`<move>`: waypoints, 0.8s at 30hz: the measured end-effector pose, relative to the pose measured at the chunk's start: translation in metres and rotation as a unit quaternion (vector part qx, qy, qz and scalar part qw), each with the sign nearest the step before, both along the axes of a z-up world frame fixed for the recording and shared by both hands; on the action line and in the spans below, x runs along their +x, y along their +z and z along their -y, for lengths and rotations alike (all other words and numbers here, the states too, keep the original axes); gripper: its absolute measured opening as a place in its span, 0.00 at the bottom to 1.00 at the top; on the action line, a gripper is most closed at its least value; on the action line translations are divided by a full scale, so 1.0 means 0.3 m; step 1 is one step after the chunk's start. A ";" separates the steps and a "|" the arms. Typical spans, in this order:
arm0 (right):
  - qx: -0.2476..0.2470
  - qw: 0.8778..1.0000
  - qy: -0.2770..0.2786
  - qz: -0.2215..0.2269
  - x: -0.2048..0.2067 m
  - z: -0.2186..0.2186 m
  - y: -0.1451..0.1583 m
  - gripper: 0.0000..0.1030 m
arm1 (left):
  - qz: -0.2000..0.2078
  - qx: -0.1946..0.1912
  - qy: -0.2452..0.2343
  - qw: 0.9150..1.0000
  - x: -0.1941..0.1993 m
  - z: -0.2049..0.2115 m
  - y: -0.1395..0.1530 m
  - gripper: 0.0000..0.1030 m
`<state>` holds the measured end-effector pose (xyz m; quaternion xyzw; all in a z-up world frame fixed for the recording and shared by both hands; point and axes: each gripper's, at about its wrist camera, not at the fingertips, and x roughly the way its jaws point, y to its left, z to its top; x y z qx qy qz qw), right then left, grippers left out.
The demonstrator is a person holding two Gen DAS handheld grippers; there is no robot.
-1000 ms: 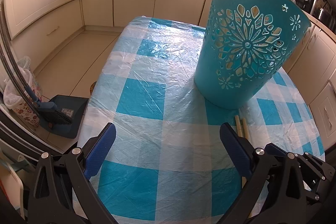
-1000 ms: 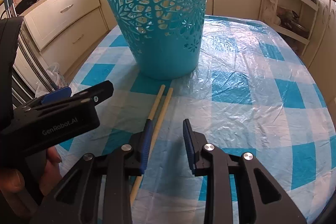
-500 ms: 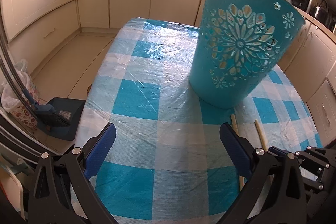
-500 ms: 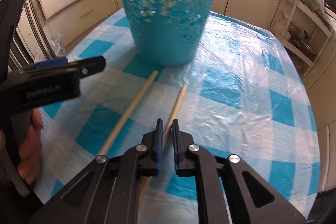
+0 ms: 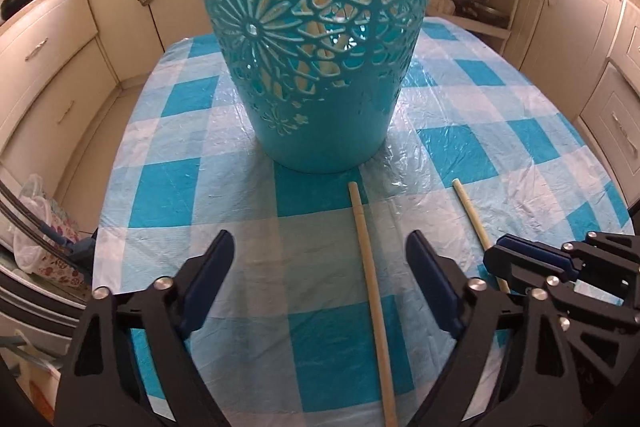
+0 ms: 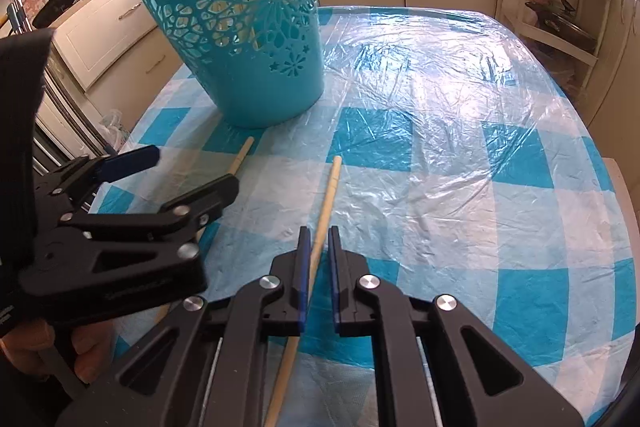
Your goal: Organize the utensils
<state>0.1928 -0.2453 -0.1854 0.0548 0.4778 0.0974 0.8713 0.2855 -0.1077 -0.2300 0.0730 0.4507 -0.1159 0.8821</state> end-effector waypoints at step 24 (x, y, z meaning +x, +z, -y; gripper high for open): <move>-0.039 0.999 0.010 0.034 0.012 -0.038 -0.009 0.18 | -0.030 -0.010 -0.028 0.999 0.023 -0.030 -0.003 0.05</move>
